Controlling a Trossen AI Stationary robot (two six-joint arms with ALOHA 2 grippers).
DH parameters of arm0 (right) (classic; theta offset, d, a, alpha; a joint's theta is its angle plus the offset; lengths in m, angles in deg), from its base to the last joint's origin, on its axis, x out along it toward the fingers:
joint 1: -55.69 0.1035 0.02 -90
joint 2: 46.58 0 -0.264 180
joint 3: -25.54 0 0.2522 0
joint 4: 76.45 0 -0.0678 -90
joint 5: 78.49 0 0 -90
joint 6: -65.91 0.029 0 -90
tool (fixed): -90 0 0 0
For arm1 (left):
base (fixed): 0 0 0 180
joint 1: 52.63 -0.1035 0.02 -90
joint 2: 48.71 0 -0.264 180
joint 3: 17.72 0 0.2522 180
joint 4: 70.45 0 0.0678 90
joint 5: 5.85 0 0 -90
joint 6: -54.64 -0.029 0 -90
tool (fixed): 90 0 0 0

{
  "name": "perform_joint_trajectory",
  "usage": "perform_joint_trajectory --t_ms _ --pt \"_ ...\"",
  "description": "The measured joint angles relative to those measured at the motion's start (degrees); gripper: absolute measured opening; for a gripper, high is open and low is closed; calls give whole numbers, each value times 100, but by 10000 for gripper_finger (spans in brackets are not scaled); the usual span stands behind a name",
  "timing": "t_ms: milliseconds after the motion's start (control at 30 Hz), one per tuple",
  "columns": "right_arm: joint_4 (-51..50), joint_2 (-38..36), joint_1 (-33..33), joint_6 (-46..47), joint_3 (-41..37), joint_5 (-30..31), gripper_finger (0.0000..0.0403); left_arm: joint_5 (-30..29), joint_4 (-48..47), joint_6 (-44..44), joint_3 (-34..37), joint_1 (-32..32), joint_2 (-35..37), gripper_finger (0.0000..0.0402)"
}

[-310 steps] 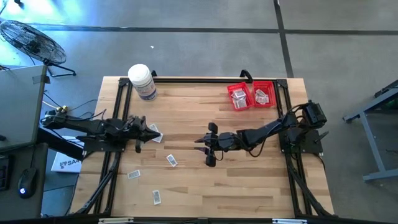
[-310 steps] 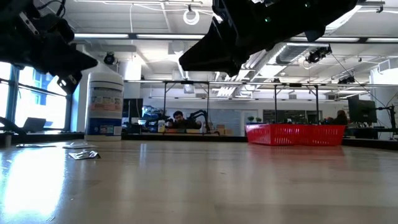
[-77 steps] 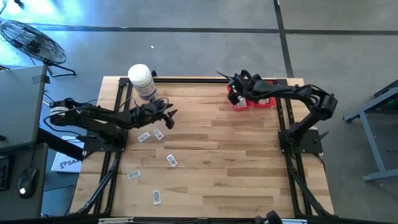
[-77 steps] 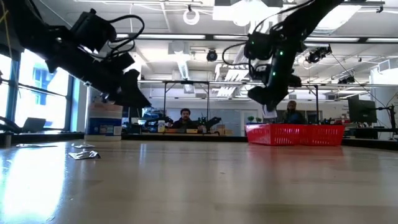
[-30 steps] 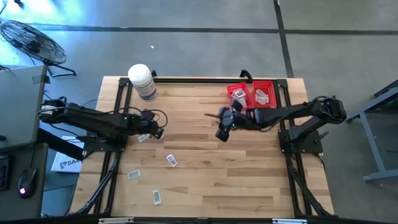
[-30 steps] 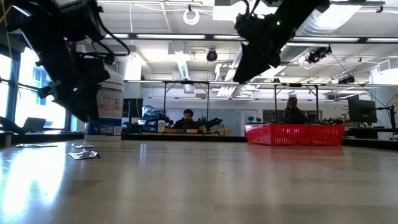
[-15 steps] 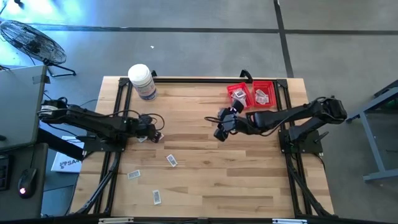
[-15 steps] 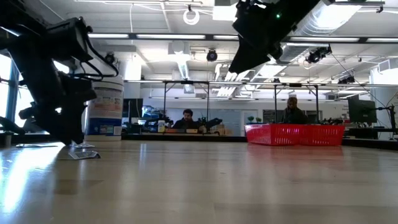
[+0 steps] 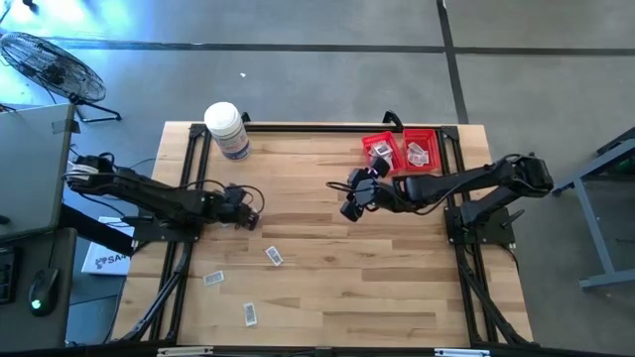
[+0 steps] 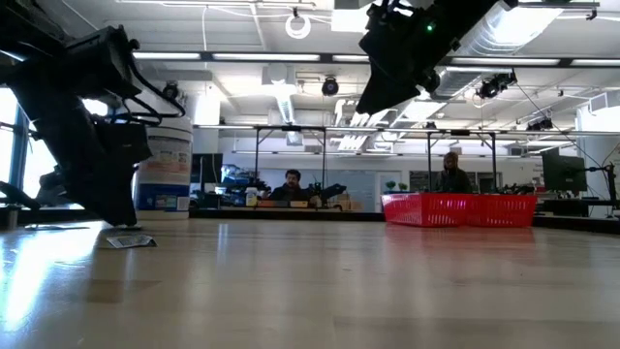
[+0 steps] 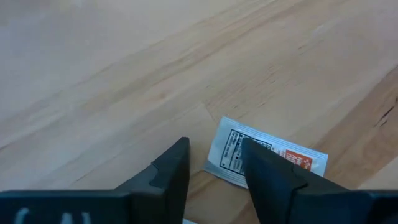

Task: Pick & Place First Aid Supplies
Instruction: Put the ointment pack into the right red bin

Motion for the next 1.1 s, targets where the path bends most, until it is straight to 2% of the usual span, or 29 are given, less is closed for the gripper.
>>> perform_joint_trajectory --t_ms 167,367,567,633,800,1000,1100 --pt "10 0 -97 9 0 -26 158 -308 -44 436 -10 284 -316 110" --pt "4 0 -117 2 0 -28 156 -314 -56 481 -11 279 -397 76" --pt "4 0 -117 -2 0 -112 158 -463 -51 655 -7 283 -397 22" --pt "16 0 -118 -87 0 -298 157 -512 -81 661 -18 284 -383 6" --pt "469 89 -111 -437 0 -782 157 -614 -111 202 -264 282 -209 2" --pt "1775 786 -155 -1018 0 -2089 157 -1440 -72 -636 -780 277 -19 1" --pt "2709 1228 -205 -1266 0 -2472 158 -1929 106 -1119 -1027 279 16 1"
